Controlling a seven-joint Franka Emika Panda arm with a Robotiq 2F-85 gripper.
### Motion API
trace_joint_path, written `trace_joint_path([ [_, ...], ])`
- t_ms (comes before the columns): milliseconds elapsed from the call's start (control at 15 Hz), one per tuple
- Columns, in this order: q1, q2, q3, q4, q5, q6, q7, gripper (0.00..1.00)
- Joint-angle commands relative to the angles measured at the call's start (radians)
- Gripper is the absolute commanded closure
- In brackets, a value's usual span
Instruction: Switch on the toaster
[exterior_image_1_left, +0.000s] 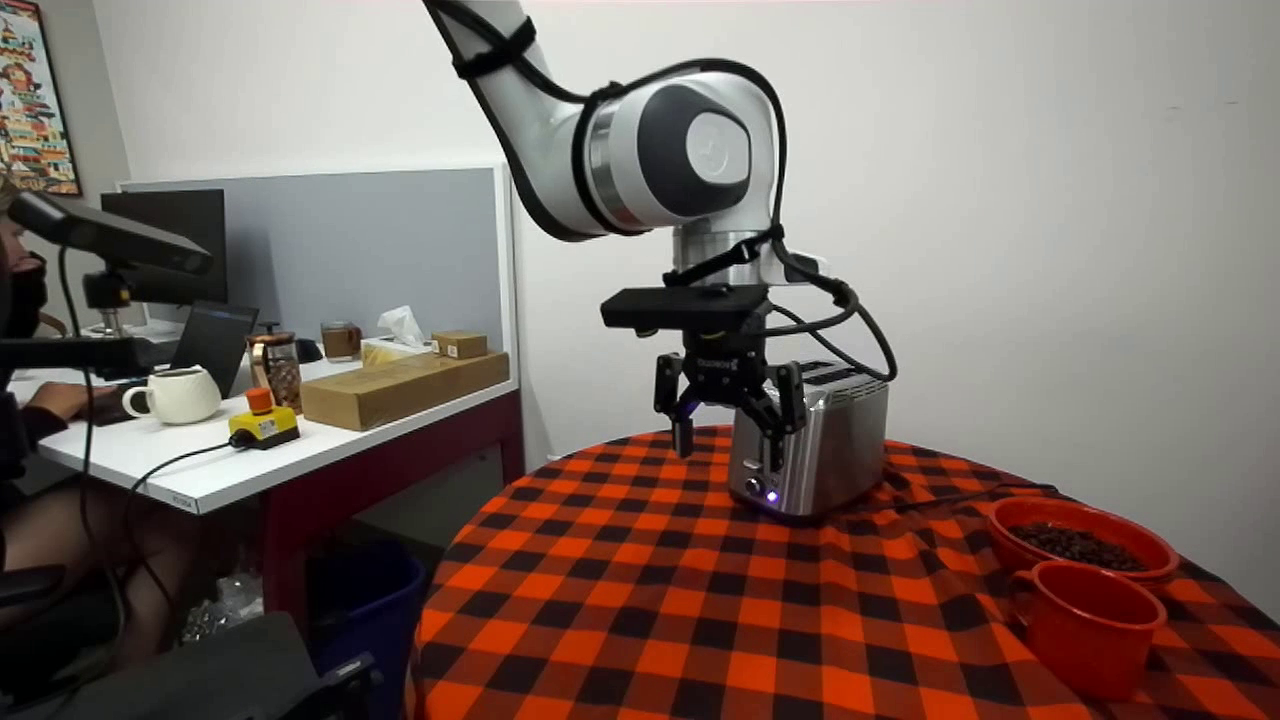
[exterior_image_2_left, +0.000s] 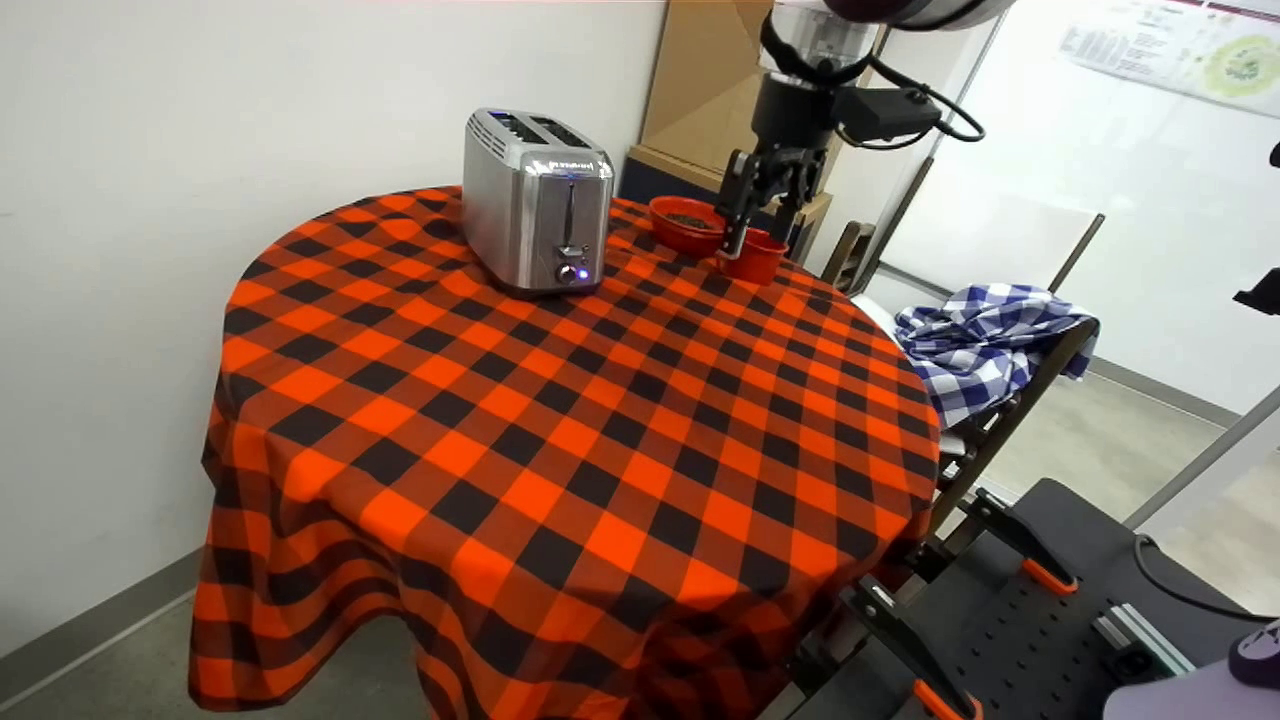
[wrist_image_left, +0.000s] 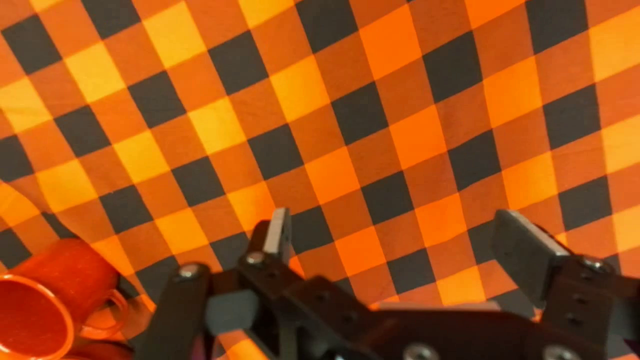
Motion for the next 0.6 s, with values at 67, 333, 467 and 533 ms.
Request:
trace_joint_path([
  [67, 0.007, -0.194, 0.010, -0.128, 0.091, 0.013, -0.035, 0.00],
  [333, 0.016, -0.201, 0.007, -0.114, 0.092, -0.004, -0.040, 0.00],
  [467, 0.021, -0.239, 0.007, -0.136, 0.108, -0.005, -0.061, 0.00],
  [533, 0.022, -0.248, 0.007, -0.143, 0.108, -0.005, -0.062, 0.00],
])
